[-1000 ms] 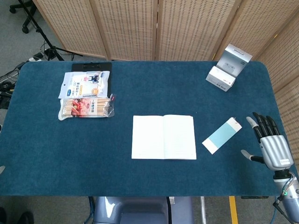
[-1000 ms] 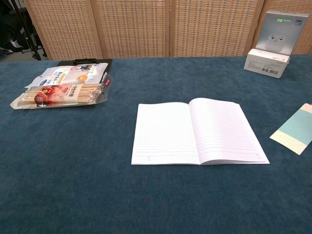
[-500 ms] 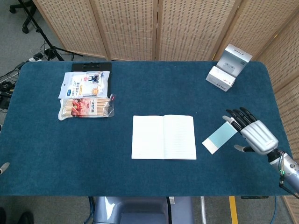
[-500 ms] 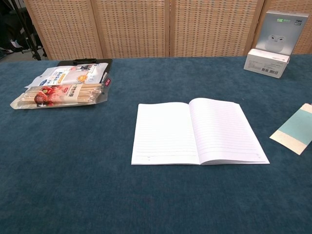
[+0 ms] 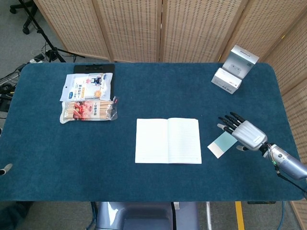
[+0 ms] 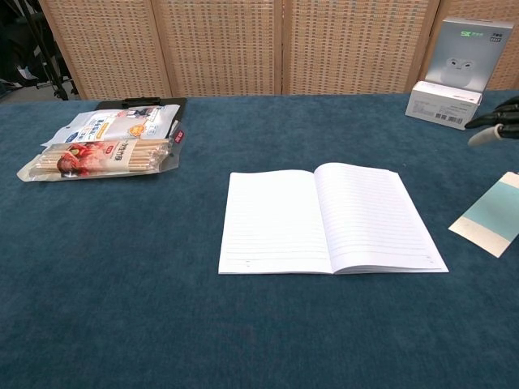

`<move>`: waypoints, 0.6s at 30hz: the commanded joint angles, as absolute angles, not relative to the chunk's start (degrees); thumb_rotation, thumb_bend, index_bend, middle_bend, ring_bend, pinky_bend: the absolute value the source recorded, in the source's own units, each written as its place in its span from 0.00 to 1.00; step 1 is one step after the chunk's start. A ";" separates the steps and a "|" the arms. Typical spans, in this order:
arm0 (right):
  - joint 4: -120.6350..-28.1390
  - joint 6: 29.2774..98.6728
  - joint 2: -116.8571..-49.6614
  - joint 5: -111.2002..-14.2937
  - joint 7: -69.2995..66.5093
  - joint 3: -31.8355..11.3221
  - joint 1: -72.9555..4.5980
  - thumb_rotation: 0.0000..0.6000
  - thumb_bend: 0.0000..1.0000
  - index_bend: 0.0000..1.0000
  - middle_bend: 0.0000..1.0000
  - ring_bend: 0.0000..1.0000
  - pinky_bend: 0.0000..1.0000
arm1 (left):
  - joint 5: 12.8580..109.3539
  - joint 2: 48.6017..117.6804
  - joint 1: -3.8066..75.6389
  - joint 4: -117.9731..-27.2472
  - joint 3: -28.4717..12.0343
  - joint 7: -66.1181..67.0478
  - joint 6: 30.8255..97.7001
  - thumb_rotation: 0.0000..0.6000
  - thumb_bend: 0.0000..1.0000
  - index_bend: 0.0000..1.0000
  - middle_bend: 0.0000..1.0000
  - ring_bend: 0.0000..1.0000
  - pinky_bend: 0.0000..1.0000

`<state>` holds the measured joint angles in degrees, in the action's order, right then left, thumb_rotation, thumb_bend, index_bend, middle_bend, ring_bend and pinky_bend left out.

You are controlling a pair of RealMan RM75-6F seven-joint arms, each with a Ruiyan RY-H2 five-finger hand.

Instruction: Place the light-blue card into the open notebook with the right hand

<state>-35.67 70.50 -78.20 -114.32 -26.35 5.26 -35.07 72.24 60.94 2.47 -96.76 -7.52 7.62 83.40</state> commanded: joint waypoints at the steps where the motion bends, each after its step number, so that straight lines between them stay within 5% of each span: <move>1: -30.87 69.36 -81.55 -115.25 -27.71 7.98 -35.78 1.00 0.00 0.09 0.00 0.00 0.00 | 71.46 61.12 3.05 -96.39 -7.57 8.02 82.30 1.00 0.00 0.00 0.00 0.00 0.00; 18: -20.30 68.59 -87.82 -115.14 -30.08 12.82 -37.87 1.00 0.00 0.15 0.00 0.00 0.00 | 71.15 61.41 3.82 -96.39 -7.24 8.51 81.46 1.00 0.00 0.00 0.00 0.00 0.00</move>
